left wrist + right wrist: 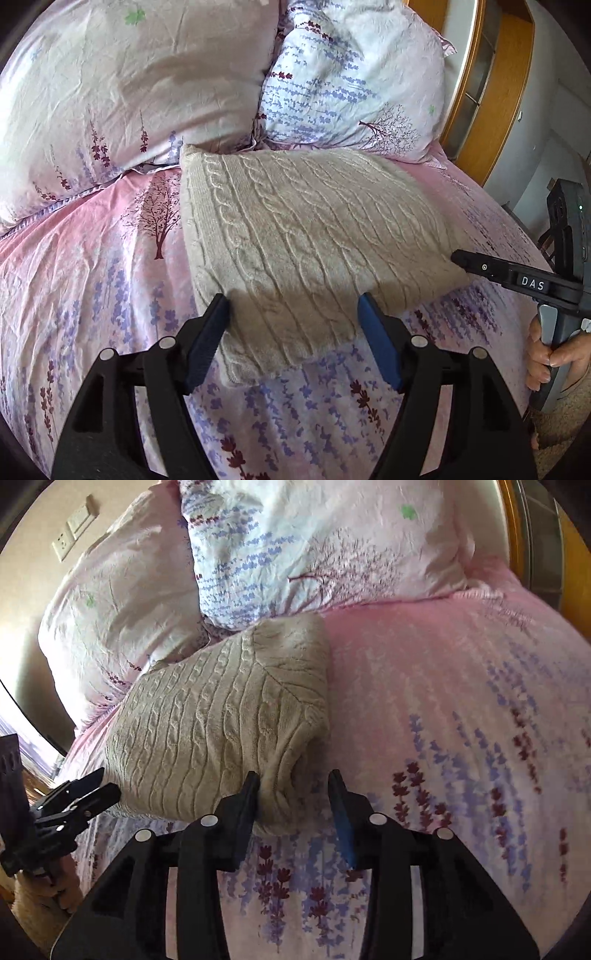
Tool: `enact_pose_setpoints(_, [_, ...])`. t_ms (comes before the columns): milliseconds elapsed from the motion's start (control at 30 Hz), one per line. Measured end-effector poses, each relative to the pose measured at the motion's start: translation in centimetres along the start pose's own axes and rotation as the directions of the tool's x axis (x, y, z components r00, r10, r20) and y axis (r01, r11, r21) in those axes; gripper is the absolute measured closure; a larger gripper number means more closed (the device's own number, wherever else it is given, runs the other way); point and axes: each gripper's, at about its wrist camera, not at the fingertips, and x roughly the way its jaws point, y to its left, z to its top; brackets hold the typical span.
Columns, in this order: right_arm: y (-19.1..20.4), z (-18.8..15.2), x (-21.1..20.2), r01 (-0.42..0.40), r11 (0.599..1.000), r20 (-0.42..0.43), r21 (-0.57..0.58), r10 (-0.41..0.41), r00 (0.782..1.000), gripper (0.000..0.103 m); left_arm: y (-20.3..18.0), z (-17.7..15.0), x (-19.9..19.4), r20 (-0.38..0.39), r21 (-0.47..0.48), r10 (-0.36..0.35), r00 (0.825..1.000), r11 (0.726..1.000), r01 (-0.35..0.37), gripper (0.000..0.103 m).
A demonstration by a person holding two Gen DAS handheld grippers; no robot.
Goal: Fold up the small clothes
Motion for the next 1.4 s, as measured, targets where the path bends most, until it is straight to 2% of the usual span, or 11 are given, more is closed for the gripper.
enact_pose_setpoints(67, [-0.2,0.1,-1.7,0.047,0.999,0.045,-0.018,-0.046,0.998,0.039,0.5,-0.5,-1.4,0.023,-0.026,0.014,1.0,1.0,-0.014,0.018])
enact_pose_setpoints(200, [-0.6,-0.2,-4.0,0.128,0.991,0.1,-0.039,-0.123,0.987,0.021,1.7,-1.9,-3.3,0.031,-0.091,0.08,0.996,0.993,-0.077,0.008])
enact_pose_setpoints(300, [-0.2,-1.0,-5.1,0.161,0.985,0.125,-0.063,-0.152,0.98,0.011,2.1,-3.2,-3.9,0.013,-0.128,0.134,0.991,0.983,-0.131,0.006])
enact_pose_setpoints(333, [0.1,-1.4,-5.3,0.193,0.979,0.128,-0.071,-0.183,0.975,0.001,2.1,-3.6,-4.0,0.007,-0.133,0.157,0.987,0.979,-0.155,0.005])
enact_pose_setpoints(400, [1.1,-2.1,-5.5,0.238,0.966,0.143,-0.099,-0.223,0.964,0.001,1.9,-4.1,-4.1,-0.007,-0.139,0.218,0.976,0.966,-0.217,0.002])
enact_pose_setpoints(467, [2.1,-2.6,-5.1,0.237,0.963,0.122,-0.129,-0.222,0.967,0.001,1.6,-4.5,-3.9,-0.033,-0.141,0.251,0.967,0.957,-0.253,0.002])
enact_pose_setpoints(600, [3.2,-3.5,-4.0,0.206,0.968,0.078,-0.144,-0.197,0.977,0.001,1.1,-4.9,-3.1,-0.07,-0.151,0.258,0.963,0.952,-0.266,0.002])
enact_pose_setpoints(733, [4.0,-4.4,-2.9,0.221,0.96,0.042,-0.174,-0.217,0.975,0.001,0.4,-4.8,-2.2,-0.106,-0.136,0.293,0.95,0.942,-0.306,0.002])
enact_pose_setpoints(1067, [4.8,-5.4,-1.4,0.23,0.953,-0.01,-0.195,-0.236,0.972,0.001,0.0,-4.9,-0.9,-0.159,-0.125,0.302,0.94,0.938,-0.323,0.002])
enact_pose_setpoints(1400, [4.9,-5.6,-0.8,0.23,0.951,-0.034,-0.206,-0.242,0.97,0.001,-0.1,-5.0,-0.8,-0.151,-0.11,0.313,0.938,0.937,-0.33,0.002])
